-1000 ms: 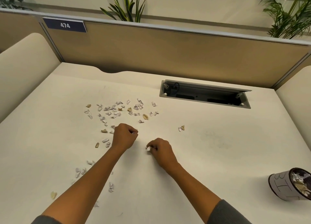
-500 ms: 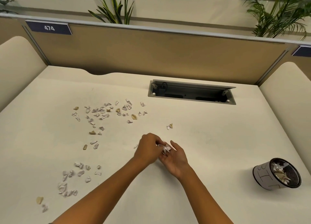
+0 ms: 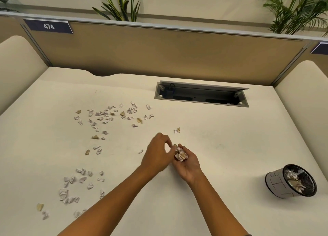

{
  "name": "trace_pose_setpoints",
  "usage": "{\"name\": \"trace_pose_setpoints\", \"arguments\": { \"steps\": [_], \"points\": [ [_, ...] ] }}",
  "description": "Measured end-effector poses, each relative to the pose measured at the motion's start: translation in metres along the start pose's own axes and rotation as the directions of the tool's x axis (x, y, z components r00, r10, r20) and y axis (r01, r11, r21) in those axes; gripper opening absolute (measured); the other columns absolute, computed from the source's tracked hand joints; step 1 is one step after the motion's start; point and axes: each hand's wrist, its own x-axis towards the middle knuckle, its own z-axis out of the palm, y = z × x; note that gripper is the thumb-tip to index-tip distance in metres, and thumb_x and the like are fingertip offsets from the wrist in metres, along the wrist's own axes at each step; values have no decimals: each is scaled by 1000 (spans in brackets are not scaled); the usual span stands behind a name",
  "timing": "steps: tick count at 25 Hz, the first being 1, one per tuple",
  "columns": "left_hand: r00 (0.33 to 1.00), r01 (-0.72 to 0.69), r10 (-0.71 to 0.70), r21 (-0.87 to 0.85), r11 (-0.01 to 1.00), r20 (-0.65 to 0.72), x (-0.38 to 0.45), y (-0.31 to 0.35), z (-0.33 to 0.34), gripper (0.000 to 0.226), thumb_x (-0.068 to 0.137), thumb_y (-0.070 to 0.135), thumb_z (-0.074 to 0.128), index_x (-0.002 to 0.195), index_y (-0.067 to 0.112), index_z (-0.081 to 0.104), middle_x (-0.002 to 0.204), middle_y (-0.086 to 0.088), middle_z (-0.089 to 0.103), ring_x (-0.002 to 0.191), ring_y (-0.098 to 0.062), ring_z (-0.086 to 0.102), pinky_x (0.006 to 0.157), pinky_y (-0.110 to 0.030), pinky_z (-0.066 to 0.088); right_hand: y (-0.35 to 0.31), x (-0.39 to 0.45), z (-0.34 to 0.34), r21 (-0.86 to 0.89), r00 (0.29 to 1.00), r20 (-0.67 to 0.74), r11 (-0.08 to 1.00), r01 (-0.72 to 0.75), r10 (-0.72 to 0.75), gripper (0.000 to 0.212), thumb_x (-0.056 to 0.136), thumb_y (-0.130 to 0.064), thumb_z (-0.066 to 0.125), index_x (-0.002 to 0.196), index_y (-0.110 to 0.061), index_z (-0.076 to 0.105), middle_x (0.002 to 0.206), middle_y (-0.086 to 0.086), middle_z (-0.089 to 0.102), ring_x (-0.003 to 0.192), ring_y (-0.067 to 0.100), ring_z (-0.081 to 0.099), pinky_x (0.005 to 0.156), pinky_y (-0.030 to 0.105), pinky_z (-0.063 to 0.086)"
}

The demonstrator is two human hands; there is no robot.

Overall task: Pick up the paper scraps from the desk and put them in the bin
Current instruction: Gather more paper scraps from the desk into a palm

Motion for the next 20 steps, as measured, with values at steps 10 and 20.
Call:
{"name": "trace_pose_setpoints", "arguments": {
  "steps": [10, 20],
  "points": [
    [907, 383, -405, 175, 907, 113, -10, -78, -10, 46, 81, 21, 66, 117, 7, 43, 117, -5, 36, 103, -27, 52, 82, -30, 41, -21, -5, -9, 17, 997, -46, 998, 64, -64, 17, 100, -8, 48, 92, 0, 62, 89, 15, 63, 86, 24, 63, 86, 35, 56],
    [940, 289, -302, 103, 952, 160, 12, -66, 10, 16, 76, 5, 68, 89, 7, 59, 86, 1, 55, 80, -16, 55, 62, -17, 41, -26, -11, -22, 22, 997, -35, 997, 76, -75, 18, 99, -9, 50, 90, 1, 62, 81, 16, 67, 86, 26, 64, 79, 35, 60]
  ]
}}
